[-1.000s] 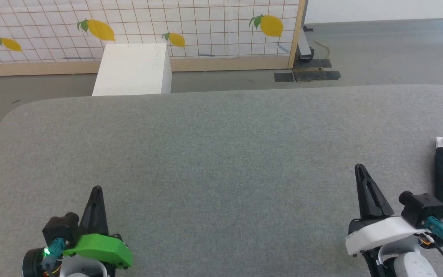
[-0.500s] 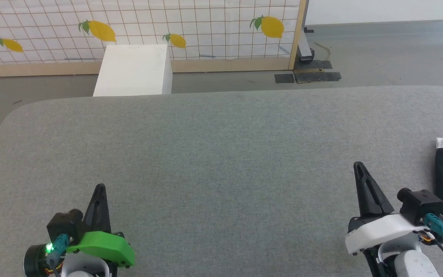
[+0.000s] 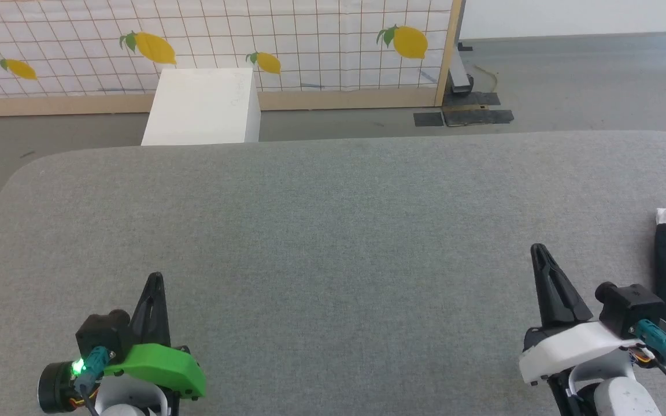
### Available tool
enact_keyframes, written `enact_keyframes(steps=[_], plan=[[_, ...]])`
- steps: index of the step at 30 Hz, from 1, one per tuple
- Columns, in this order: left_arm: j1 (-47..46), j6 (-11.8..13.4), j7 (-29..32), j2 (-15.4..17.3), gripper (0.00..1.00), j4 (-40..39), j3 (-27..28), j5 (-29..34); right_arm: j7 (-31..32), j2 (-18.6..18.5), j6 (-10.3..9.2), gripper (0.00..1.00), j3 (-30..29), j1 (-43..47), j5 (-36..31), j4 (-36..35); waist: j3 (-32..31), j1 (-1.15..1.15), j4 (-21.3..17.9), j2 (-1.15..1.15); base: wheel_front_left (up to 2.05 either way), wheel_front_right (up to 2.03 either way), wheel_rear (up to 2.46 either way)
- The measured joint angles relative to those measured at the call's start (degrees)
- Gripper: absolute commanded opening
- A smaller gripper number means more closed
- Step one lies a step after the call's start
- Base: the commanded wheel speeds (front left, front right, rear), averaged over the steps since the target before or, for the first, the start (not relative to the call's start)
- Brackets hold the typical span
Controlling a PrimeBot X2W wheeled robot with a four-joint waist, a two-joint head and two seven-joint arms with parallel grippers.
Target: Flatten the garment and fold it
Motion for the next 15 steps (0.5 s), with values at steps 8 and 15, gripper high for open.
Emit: enact_keyframes(steps=[8,15], plan=[[0.01,0.0,0.93,-0.16,0.0,-0.7,-0.19,0.45,0.86,0.0,0.0,0.0,0.0,0.24,-0.97,-0.91,-0.11,0.0,0.07,0.0,0.0,0.0,0.0],[0.02,0.01,1.78,-0.42,0.0,-1.53,-0.36,0.99,1.79,0.0,-0.01,0.0,-0.01,0.38,-1.9,-1.74,-0.21,0.0,0.13,0.0,0.0,0.0,0.0]])
